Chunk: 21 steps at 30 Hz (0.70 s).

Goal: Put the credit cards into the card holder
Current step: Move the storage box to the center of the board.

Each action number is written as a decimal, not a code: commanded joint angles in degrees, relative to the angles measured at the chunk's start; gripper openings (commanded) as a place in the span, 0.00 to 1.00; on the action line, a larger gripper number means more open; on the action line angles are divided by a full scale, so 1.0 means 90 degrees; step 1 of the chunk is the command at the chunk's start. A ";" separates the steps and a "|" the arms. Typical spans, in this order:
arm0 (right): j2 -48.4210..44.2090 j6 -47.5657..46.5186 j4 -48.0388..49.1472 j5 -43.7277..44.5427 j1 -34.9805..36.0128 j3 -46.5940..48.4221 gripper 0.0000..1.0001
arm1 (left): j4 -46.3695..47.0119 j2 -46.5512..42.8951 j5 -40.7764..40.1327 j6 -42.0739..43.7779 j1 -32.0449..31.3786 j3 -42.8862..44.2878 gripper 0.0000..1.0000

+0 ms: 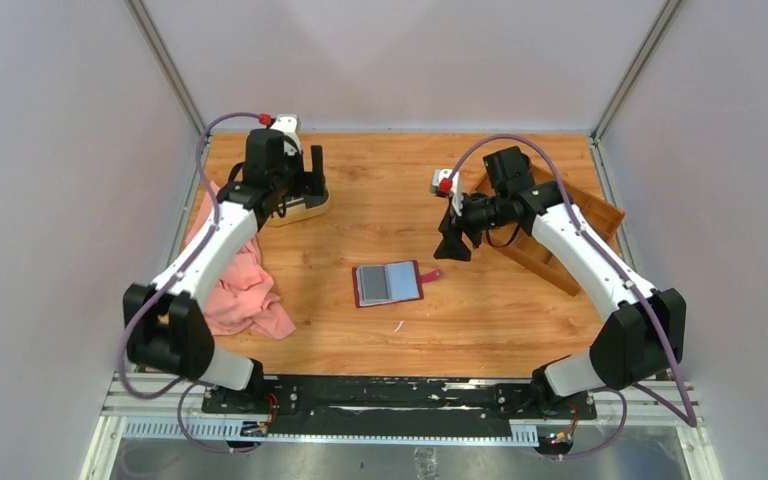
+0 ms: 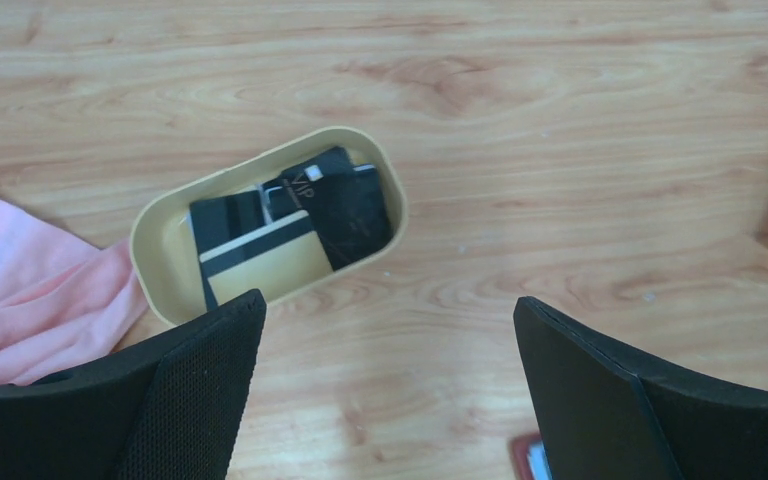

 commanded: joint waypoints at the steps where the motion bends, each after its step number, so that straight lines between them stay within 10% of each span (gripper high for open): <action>1: 0.0181 -0.0188 -0.0169 -0.0340 -0.0374 -0.0129 0.69 | -0.0792 0.1177 0.0563 0.0196 0.0530 0.0747 0.97; 10: 0.0578 -0.0207 -0.0171 -0.0386 -0.0743 -0.0161 0.68 | -0.1231 0.3318 0.0933 0.0490 0.0806 0.2449 0.85; 21: 0.1037 -0.0299 -0.0309 -0.0443 -0.0754 -0.0094 0.67 | -0.1846 0.4615 0.1174 0.0557 0.0806 0.3368 0.31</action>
